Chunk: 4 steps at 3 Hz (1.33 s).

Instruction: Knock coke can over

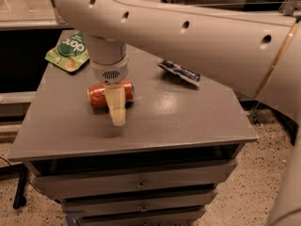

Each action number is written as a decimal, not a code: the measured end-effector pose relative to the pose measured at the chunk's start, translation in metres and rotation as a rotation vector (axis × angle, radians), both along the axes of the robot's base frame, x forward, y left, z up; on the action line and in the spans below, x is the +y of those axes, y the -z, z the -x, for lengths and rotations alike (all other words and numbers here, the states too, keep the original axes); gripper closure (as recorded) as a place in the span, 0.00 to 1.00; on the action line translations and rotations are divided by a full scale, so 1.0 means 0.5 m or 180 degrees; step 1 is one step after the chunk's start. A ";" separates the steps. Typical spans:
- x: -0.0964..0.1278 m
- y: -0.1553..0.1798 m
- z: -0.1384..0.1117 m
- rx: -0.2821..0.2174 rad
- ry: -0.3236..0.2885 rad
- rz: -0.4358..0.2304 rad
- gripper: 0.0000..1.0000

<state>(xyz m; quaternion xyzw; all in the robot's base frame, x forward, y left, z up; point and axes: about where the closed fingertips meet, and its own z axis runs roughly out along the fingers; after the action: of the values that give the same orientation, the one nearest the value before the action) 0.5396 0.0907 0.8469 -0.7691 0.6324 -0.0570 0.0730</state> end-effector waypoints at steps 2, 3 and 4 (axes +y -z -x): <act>-0.043 0.006 0.006 0.0203 0.0134 -0.0227 0.00; -0.090 -0.016 -0.008 0.0339 0.0274 -0.0744 0.00; -0.151 -0.057 -0.016 0.0377 0.0367 -0.1323 0.00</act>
Offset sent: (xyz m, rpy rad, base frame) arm -0.0048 -0.0361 -0.0016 0.1747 0.1469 -0.0856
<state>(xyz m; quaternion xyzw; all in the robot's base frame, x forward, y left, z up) 0.5478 0.0154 0.8751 -0.7021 0.6766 0.1157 0.1893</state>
